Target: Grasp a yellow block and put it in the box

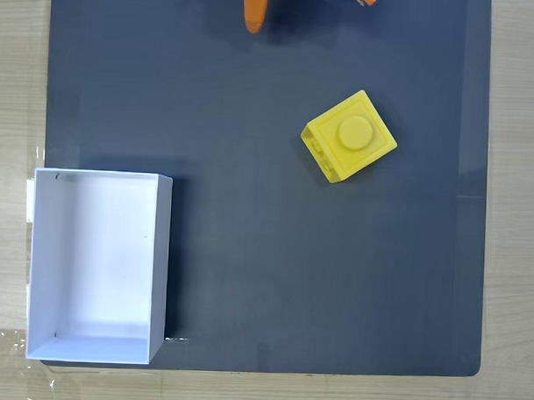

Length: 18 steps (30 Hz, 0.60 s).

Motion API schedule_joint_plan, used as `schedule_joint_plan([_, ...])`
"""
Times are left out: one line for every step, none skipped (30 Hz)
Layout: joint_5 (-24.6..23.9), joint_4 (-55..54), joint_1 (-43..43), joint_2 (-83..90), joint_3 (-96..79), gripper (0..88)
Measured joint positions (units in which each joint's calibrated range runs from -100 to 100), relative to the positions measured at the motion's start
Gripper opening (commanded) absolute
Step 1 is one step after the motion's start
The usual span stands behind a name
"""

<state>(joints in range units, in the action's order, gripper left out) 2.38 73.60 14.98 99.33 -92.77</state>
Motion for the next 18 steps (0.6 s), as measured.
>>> schedule_joint_plan([0.0, 0.0, 0.0, 0.0, 0.0, 1.0])
schedule_joint_plan([0.0, 0.0, 0.0, 0.0, 0.0, 1.0])
schedule_joint_plan([0.0, 0.0, 0.1, 0.0, 0.0, 1.0])
schedule_joint_plan([0.0, 0.0, 0.3, 0.0, 0.0, 1.0])
schedule_joint_plan([0.0, 0.0, 0.4, 0.0, 0.0, 1.0])
schedule_joint_plan([0.0, 0.0, 0.4, 0.0, 0.0, 1.0])
schedule_joint_plan([0.0, 0.0, 0.4, 0.0, 0.0, 1.0])
schedule_joint_plan([0.0, 0.0, 0.4, 0.0, 0.0, 1.0])
schedule_joint_plan([0.0, 0.0, 0.4, 0.0, 0.0, 1.0])
schedule_joint_plan([0.0, 0.0, 0.4, 0.0, 0.0, 1.0])
schedule_joint_plan([0.0, 0.0, 0.4, 0.0, 0.0, 1.0])
schedule_joint_plan([0.0, 0.0, 0.4, 0.0, 0.0, 1.0])
schedule_joint_plan([0.0, 0.0, 0.4, 0.0, 0.0, 1.0])
schedule_joint_plan([0.0, 0.0, 0.4, 0.0, 0.0, 1.0])
schedule_joint_plan([0.0, 0.0, 0.4, 0.0, 0.0, 1.0])
schedule_joint_plan([0.0, 0.0, 0.4, 0.0, 0.0, 1.0])
schedule_joint_plan([0.0, 0.0, 0.4, 0.0, 0.0, 1.0])
schedule_joint_plan([0.0, 0.0, 0.4, 0.0, 0.0, 1.0])
